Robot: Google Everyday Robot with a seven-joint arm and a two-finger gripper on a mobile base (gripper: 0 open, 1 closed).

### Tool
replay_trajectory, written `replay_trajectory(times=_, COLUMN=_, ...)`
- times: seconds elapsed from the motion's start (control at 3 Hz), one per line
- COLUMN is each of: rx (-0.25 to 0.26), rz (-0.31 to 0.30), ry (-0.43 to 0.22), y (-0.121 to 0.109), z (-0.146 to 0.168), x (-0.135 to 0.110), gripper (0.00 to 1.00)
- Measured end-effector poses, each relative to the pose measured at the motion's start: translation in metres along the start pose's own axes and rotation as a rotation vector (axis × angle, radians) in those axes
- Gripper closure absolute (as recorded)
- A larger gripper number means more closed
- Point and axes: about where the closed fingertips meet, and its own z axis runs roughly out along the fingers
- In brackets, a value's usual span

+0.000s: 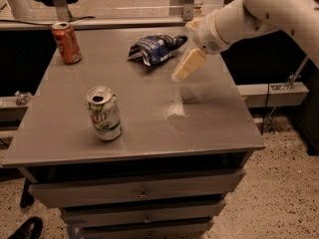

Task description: Pick blue chip bag

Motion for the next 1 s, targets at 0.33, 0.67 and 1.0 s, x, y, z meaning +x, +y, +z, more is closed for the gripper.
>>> replay_trajectory(times=0.33, rx=0.001, rz=-0.016, ry=-0.052, y=-0.005, z=0.014, x=-0.005, gripper=0.00)
replay_trajectory(times=0.67, rx=0.018, rz=-0.016, ry=-0.139, y=-0.024, z=0.039, x=-0.006, gripper=0.00)
replay_trajectory(times=1.0, rx=0.046, rz=0.000, ry=-0.202, y=-0.050, z=0.060, x=0.002, gripper=0.00)
